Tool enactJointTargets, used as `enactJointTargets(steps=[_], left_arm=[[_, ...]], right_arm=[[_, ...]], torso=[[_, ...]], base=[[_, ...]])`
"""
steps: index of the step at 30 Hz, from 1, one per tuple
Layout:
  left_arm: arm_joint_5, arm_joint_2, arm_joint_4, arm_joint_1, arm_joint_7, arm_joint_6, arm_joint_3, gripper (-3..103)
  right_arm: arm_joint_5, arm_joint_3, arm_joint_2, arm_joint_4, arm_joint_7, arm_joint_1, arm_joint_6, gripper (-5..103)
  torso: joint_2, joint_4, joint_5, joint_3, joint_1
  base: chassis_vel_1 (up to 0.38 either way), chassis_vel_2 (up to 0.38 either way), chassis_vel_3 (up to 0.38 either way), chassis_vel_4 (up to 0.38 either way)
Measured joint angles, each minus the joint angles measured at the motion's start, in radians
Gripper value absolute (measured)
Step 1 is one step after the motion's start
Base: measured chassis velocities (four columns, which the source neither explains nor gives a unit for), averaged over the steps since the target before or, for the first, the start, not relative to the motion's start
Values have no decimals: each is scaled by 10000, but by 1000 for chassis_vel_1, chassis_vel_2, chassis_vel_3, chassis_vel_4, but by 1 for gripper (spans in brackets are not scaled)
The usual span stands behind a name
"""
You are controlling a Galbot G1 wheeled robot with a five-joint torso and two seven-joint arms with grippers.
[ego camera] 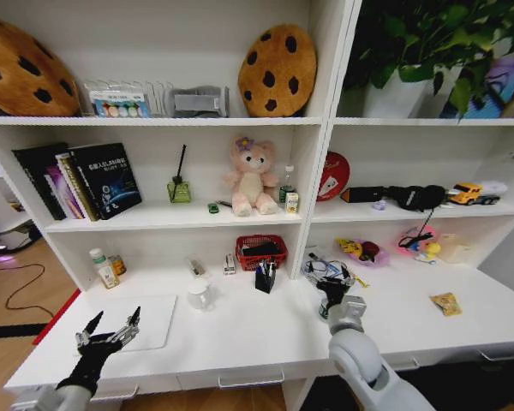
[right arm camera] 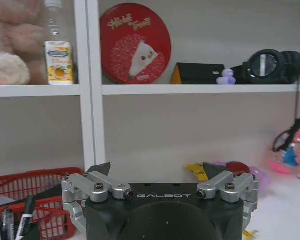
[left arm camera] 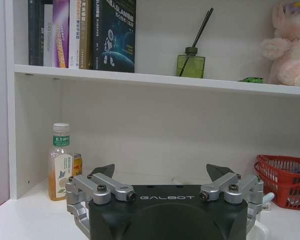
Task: Organize the objects on the table.
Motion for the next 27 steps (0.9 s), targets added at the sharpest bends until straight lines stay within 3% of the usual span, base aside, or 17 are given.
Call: enactJointTargets(steps=[3, 7, 12, 27], left_arm=[[0, 0, 0, 0, 1, 0, 0, 100], [0, 0, 0, 0, 1, 0, 0, 100], [0, 0, 0, 0, 1, 0, 0, 100], [0, 0, 0, 0, 1, 0, 0, 100]], right_arm=[[1524, 248, -110, 633, 1283, -219, -667, 100], [2432, 349, 23, 562, 1754, -394, -922, 100], [2340, 315, 365, 20, 1751, -443, -922, 100], [1248, 2, 1303, -2246, 747, -180, -445, 100]], torso=[[0, 0, 0, 0, 0], [0, 1, -1, 0, 1], [0, 1, 0, 1, 1], [0, 1, 0, 1, 2]], base=[[0, 0, 0, 0], [0, 0, 0, 0], [0, 0, 0, 0], [0, 0, 0, 0]])
